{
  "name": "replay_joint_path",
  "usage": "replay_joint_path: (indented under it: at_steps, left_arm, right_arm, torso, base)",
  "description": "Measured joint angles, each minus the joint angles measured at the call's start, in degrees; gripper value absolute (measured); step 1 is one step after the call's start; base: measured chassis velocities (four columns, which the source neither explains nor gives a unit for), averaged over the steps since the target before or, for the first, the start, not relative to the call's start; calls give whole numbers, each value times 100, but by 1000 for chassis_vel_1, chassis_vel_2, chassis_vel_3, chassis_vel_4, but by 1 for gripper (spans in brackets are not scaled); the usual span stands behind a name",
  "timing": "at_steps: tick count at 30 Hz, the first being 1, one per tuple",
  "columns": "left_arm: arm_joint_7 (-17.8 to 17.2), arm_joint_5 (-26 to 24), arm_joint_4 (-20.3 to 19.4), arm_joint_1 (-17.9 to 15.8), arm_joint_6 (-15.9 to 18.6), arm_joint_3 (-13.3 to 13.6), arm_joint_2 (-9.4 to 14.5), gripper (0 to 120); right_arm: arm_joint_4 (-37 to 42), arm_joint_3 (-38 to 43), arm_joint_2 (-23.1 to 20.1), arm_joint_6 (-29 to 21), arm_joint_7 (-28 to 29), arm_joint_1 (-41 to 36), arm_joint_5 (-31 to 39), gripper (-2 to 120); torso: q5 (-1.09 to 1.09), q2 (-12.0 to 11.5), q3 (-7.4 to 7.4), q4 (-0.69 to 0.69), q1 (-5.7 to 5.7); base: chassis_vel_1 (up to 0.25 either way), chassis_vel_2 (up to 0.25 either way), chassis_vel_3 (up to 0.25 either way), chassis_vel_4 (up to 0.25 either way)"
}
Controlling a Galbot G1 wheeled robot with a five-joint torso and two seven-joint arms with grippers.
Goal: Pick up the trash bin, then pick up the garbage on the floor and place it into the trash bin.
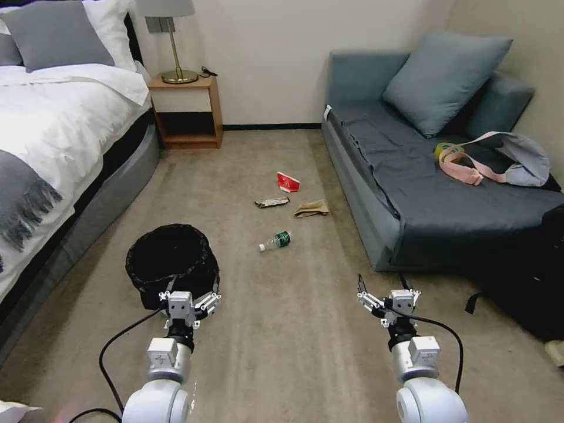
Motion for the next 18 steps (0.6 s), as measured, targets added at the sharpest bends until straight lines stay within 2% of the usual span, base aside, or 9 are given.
replay_joint_path:
  at_steps: [18]
  left_arm:
    - [0, 0, 0, 0, 0, 0, 0, 100]
  right_arm:
    - [0, 0, 0, 0, 0, -1, 0, 100]
  torso:
    - [0, 0, 0, 0, 0]
  base:
    - [0, 0, 0, 0]
